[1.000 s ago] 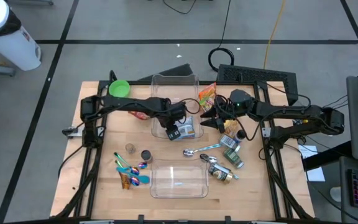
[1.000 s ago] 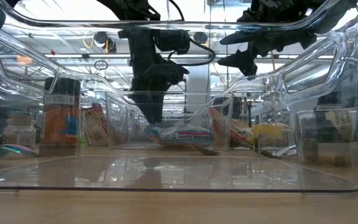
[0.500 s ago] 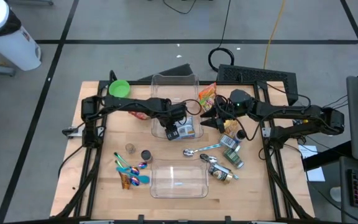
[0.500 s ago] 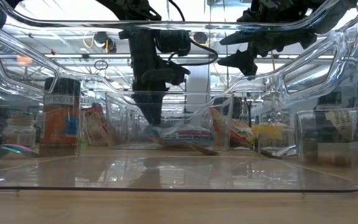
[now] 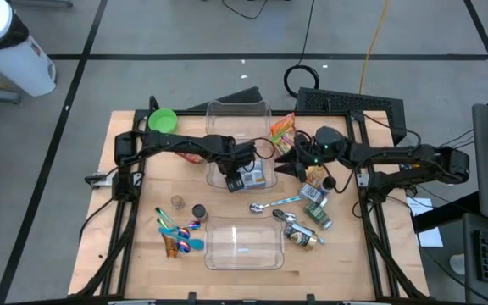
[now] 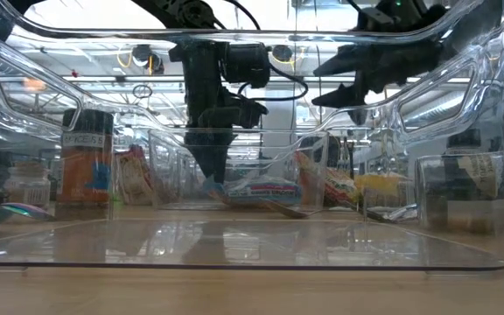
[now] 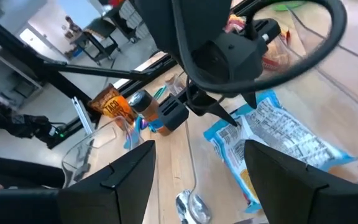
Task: Pick & Place Food Item
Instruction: Put the blue noodle pack into the middle transparent bin
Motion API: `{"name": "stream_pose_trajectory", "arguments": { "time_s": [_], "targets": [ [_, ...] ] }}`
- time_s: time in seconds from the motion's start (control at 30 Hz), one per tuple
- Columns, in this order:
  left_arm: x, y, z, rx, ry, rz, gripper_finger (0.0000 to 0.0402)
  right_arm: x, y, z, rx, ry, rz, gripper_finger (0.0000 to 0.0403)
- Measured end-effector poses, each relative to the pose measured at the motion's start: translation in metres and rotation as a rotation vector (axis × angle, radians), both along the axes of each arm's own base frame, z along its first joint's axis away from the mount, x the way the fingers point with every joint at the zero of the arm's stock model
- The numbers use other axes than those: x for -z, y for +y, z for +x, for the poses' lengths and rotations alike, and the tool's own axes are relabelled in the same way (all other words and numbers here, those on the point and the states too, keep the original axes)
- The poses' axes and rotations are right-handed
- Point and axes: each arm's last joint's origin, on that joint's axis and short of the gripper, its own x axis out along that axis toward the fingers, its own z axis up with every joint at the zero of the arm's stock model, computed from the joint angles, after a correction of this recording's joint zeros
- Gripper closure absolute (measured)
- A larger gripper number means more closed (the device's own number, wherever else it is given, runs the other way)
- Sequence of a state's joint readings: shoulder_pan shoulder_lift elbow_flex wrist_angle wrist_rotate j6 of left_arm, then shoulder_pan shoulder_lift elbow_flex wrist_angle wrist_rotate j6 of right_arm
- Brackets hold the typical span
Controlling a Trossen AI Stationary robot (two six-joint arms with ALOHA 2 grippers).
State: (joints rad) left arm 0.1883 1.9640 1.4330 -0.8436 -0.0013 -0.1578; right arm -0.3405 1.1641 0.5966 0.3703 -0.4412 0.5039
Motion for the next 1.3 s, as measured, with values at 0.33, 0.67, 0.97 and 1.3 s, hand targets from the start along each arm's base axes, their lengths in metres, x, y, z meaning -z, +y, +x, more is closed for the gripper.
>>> {"name": "stream_pose_trajectory", "arguments": {
  "time_s": [0.33, 0.67, 0.97, 1.3],
  "targets": [
    [0.000, 0.000, 0.000, -0.007, 0.001, -0.009, 0.0371, 0.003, 0.001, -0.002, 0.005, -0.038, 0.022, 0.0165],
    [-0.004, 0.007, -0.002, -0.054, -0.025, -0.082, 0.0397, 0.003, 0.001, -0.002, 0.004, -0.038, 0.019, 0.0165],
    [-0.033, 0.017, 0.005, -0.046, -0.075, -0.083, 0.0400, 0.003, 0.001, -0.002, 0.002, -0.039, 0.011, 0.0165],
    [-0.072, 0.023, 0.020, -0.015, -0.234, -0.192, 0.0401, -0.007, 0.002, -0.003, -0.025, -0.126, -0.081, 0.0165]
  ]
}}
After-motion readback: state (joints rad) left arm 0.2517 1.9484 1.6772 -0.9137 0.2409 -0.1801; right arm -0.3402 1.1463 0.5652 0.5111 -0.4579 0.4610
